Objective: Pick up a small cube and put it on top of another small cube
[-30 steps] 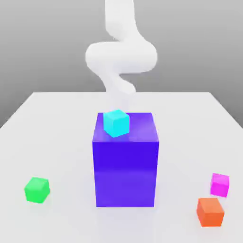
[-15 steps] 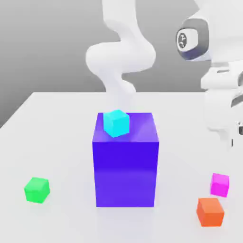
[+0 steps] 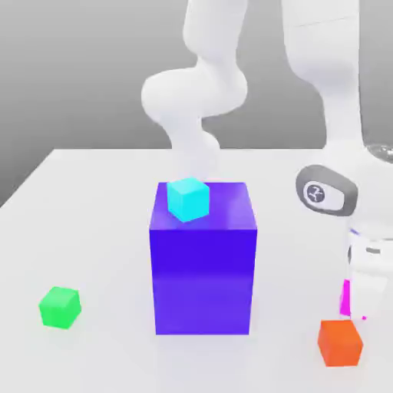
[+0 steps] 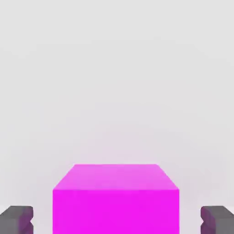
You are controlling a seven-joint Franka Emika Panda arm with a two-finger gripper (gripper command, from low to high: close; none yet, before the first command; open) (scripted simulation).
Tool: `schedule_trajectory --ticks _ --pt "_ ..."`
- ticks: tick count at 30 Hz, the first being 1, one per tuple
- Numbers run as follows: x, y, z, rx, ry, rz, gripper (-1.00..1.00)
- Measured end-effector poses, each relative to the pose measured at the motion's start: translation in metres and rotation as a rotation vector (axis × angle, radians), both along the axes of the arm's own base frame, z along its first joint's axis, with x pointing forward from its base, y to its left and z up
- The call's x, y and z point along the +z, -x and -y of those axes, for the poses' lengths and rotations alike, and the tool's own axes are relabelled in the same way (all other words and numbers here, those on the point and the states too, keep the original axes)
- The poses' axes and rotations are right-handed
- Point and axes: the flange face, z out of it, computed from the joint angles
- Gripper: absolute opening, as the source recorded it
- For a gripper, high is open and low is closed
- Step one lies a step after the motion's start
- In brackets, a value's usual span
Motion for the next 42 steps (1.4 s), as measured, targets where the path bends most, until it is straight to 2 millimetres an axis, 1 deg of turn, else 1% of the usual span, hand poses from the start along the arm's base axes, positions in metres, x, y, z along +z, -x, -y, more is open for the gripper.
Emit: schedule_trajectory --ticks 2,3,4,6,9,10,11,12,13,14,17,19,21,23,25,27,28,29,30,31,32,33,34,36,39,40,42 --pt "0.000 0.000 0.000 0.000 0.001 0.000 -1.00" --pt "-0.004 0.000 0.000 0.000 0.001 0.000 -1.00" --pt "0.000 0.000 0.000 0.000 0.001 0.000 -1.00" --pt "0.018 -0.001 -0.001 0.000 0.001 0.000 -1.00" --pt "0.050 0.000 0.000 0.000 0.001 0.000 -1.00" --pt "0.061 -0.002 -0.006 0.009 -0.010 0.009 -1.00" --pt "0.073 -0.014 -0.008 0.004 -0.031 0.029 -1.00" --pt "0.082 -0.032 0.002 -0.031 -0.039 0.044 -1.00" --pt "0.089 -0.050 0.020 -0.080 -0.043 0.055 -1.00" --pt "0.095 -0.069 0.043 -0.138 -0.043 0.065 -1.00" --pt "0.108 -0.113 0.120 -0.312 -0.039 0.085 -1.00" --pt "0.116 -0.135 0.182 -0.445 -0.035 0.096 -1.00" --pt "0.124 -0.148 0.255 -0.595 -0.031 0.107 -1.00" --pt "0.134 -0.151 0.331 -0.748 -0.029 0.118 -1.00" --pt "0.144 -0.141 0.407 -0.901 -0.029 0.129 -1.00" --pt "0.152 -0.118 0.479 -1.053 -0.030 0.138 -1.00" --pt "0.156 -0.103 0.513 -1.127 -0.032 0.143 -1.00" --pt "0.154 -0.081 0.542 -1.205 -0.027 0.131 -1.00" --pt "0.146 -0.056 0.562 -1.276 -0.020 0.105 -1.00" --pt "0.135 -0.035 0.571 -1.326 -0.012 0.070 -1.00" --pt "0.124 -0.021 0.570 -1.353 -0.006 0.034 -1.00" --pt "0.115 -0.015 0.569 -1.363 -0.004 0.017 -1.00" --pt "0.107 -0.013 0.568 -1.365 -0.003 0.010 -1.00" --pt "0.090 -0.025 0.551 -1.317 -0.002 0.004 -1.00" --pt "0.063 -0.026 0.548 -1.312 -0.002 0.001 -1.00" --pt "0.054 -0.024 0.548 -1.313 -0.001 0.000 1.00" --pt "0.054 -0.024 0.548 -1.313 -0.001 0.000 1.00"
